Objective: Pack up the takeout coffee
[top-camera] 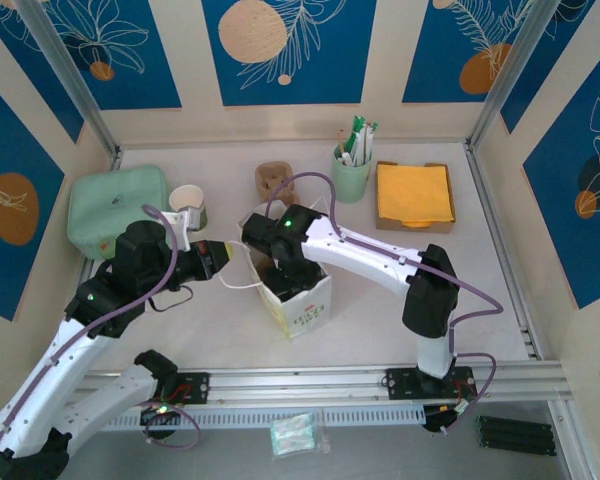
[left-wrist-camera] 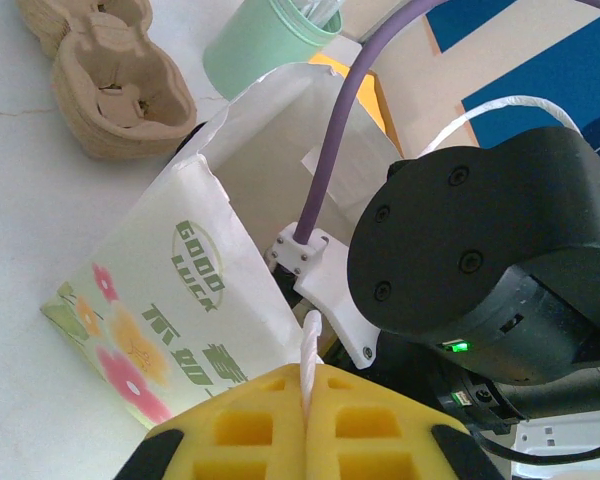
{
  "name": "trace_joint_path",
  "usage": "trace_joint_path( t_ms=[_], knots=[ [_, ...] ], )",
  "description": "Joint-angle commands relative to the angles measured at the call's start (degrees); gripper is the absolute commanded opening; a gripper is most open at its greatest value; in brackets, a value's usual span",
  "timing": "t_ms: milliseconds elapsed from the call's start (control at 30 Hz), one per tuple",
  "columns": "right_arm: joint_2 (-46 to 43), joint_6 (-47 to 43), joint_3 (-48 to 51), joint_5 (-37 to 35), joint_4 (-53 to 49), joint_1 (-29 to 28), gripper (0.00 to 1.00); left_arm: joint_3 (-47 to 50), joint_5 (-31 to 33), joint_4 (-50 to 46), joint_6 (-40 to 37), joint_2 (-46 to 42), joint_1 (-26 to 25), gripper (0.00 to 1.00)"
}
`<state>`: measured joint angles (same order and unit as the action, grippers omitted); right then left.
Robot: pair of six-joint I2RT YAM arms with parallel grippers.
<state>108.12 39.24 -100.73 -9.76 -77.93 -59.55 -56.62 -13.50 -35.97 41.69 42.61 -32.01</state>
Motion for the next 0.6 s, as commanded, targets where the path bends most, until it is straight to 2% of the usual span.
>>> trace_joint_path(
  t_ms=[0, 567],
  knots=[
    [-0.3, -0.4, 1.2, 0.2, -0.7, 0.3, 0.56, -0.6, -0.2, 0.8, 0.0, -0.2, -0.3, 0.00],
    [-0.5, -0.4, 0.4, -0.2, -1.0, 0.3, 0.56, -0.7, -0.1, 0.8, 0.1, 0.1, -0.3, 0.00]
  ],
)
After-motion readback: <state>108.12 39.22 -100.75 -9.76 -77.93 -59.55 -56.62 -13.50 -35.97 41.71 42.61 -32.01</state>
